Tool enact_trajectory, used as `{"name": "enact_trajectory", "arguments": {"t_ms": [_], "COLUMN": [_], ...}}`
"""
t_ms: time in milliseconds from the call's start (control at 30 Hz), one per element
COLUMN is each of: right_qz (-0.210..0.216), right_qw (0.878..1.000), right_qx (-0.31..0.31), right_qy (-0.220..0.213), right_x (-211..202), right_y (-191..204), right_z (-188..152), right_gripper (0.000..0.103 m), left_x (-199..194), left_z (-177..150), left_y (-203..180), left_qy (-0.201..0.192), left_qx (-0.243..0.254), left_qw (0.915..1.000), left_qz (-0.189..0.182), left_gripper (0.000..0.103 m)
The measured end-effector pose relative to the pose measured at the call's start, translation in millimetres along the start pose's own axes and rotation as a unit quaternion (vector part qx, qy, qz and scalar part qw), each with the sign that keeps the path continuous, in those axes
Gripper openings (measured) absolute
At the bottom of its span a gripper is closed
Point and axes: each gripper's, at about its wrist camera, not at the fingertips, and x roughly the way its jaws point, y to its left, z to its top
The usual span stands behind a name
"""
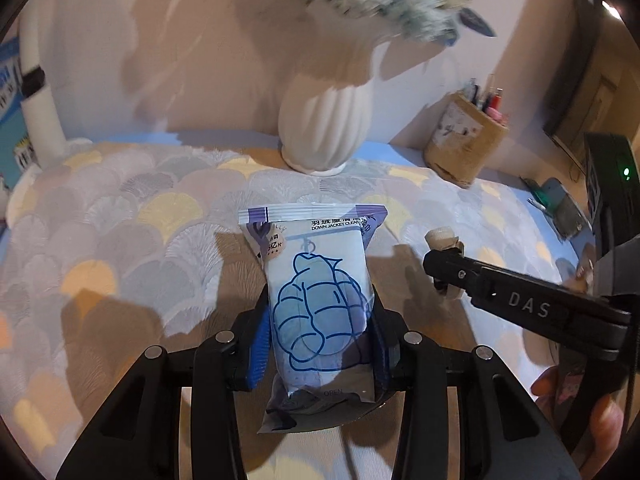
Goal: Organize soft objects
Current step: 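Lift the printed packet and white sock and carry them to the plate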
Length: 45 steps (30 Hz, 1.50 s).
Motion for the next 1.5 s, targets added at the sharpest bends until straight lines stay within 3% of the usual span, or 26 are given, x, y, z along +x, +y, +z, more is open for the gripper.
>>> {"name": "enact_trajectory", "arguments": {"t_ms": [400,567,667,733,800,1033,1367,1500], "right_qz": [0.026,0.032,0.042,0.019,-0.007,-0.021,-0.063,-0.086], "right_qw": [0.999,0.998,0.997,0.998,0.997,0.996,0.984,0.973], "right_qx": [-0.035,-0.056,-0.057,-0.062,-0.064,-0.022,0.087,0.126], "right_qy": [0.002,0.004,-0.003,-0.025,-0.048,-0.084,-0.142,-0.172], "right_x": [-72,-113,-139,-165,-187,-251,-324,-353], "right_y": [19,5,-9,-19,-28,-86,-209,-260], "right_z": [-71,-100,-114,-124,-131,-157,-184,-179], "right_gripper": [0.034,0.034,0.034,0.034,0.034,0.034,0.034,0.034], "left_x": [-65,-90,-106,-117,-129,-160,-158,-146], "left_z": [-56,-79,-90,-96,-102,-120,-126,-118], "left_y": [-15,-39,-65,-82,-106,-191,-329,-377], "left_qy": [0.002,-0.002,-0.003,-0.010,-0.019,-0.042,-0.024,-0.047], "left_qx": [0.015,0.038,0.056,0.072,0.097,0.178,0.269,0.293], "left_qw": [0.9999,0.9989,0.9967,0.9945,0.9911,0.9718,0.9389,0.9342], "left_qz": [-0.008,-0.028,-0.058,-0.076,-0.089,-0.149,-0.213,-0.198], "left_gripper": [0.038,0.038,0.038,0.038,0.038,0.038,0.038,0.038]}}
